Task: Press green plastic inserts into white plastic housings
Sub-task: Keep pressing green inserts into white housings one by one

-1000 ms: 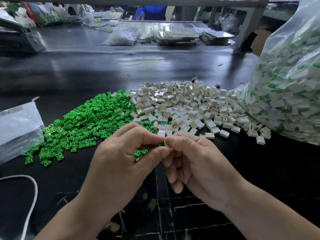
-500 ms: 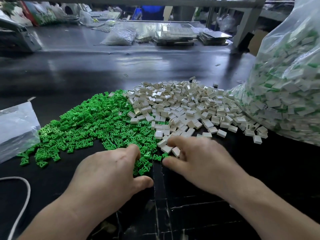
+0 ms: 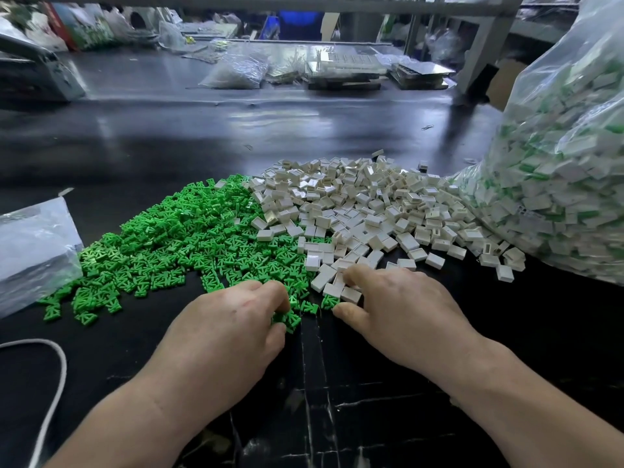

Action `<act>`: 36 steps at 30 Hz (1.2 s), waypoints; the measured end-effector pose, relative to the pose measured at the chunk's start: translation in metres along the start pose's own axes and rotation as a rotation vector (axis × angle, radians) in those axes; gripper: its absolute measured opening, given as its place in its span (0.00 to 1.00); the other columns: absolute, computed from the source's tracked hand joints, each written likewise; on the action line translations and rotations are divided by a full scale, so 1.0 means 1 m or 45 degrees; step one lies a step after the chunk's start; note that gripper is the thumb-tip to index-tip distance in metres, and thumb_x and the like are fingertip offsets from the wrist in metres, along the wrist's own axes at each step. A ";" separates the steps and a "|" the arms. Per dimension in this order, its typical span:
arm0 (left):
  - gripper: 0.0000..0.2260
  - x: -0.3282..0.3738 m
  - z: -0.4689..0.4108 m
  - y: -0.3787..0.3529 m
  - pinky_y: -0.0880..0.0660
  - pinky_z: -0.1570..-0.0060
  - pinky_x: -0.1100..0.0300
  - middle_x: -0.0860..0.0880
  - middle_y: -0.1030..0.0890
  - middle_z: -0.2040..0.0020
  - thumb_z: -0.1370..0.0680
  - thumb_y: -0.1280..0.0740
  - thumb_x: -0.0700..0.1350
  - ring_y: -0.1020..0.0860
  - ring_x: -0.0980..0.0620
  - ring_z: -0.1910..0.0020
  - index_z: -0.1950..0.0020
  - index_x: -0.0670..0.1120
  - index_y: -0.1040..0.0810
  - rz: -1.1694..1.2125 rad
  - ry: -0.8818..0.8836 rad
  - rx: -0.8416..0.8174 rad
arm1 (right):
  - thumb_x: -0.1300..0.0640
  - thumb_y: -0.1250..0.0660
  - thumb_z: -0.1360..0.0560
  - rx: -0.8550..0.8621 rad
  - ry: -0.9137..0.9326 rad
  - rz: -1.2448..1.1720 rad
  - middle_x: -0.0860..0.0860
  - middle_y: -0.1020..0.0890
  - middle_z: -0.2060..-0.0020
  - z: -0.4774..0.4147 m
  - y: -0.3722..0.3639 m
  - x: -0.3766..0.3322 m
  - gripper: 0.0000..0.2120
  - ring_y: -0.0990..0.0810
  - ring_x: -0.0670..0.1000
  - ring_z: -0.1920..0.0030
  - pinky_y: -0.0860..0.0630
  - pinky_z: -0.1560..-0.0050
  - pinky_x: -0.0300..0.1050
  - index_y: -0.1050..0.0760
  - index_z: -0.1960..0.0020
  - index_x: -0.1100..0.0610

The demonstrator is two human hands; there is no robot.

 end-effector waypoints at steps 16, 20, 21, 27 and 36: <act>0.08 -0.017 -0.006 0.001 0.23 0.71 0.62 0.44 0.15 0.58 0.23 0.32 0.40 0.16 0.48 0.62 0.57 0.51 0.17 1.567 0.411 0.052 | 0.49 0.44 0.20 0.026 0.015 0.007 0.48 0.23 0.64 0.000 0.006 -0.001 0.12 0.23 0.53 0.57 0.25 0.57 0.47 0.22 0.49 0.51; 0.05 -0.018 -0.007 0.001 0.23 0.72 0.62 0.42 0.15 0.57 0.32 0.30 0.47 0.16 0.48 0.62 0.58 0.49 0.16 1.733 0.431 0.036 | 0.51 0.41 0.22 -0.026 -0.006 -0.169 0.47 0.18 0.63 0.002 0.005 0.001 0.12 0.21 0.49 0.58 0.21 0.55 0.46 0.19 0.52 0.50; 0.06 -0.018 -0.007 0.001 0.23 0.72 0.62 0.42 0.15 0.57 0.32 0.30 0.47 0.16 0.48 0.62 0.58 0.49 0.16 1.735 0.435 0.037 | 0.51 0.39 0.23 -0.017 -0.024 -0.301 0.45 0.18 0.64 0.002 0.006 0.003 0.11 0.21 0.45 0.60 0.21 0.57 0.44 0.18 0.53 0.49; 0.07 -0.013 -0.007 0.001 0.24 0.73 0.62 0.40 0.15 0.58 0.34 0.28 0.47 0.18 0.50 0.65 0.59 0.47 0.15 1.869 0.448 0.028 | 0.54 0.29 0.22 -0.110 -0.080 -1.445 0.45 0.21 0.68 0.005 0.003 0.002 0.06 0.28 0.43 0.73 0.31 0.75 0.36 0.20 0.47 0.45; 0.07 0.005 -0.005 0.000 0.24 0.71 0.62 0.38 0.16 0.58 0.34 0.27 0.49 0.18 0.48 0.64 0.59 0.48 0.16 1.978 0.332 -0.005 | 0.58 0.32 0.21 -0.291 0.044 -1.951 0.52 0.18 0.63 0.010 0.005 -0.020 0.06 0.31 0.46 0.75 0.37 0.80 0.36 0.19 0.54 0.49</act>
Point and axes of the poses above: each hand's wrist, its own z-axis away from the middle knuckle, its own y-axis out of the back of the hand, x = y × z, the point moved 5 cm from there along -z, towards the middle knuckle
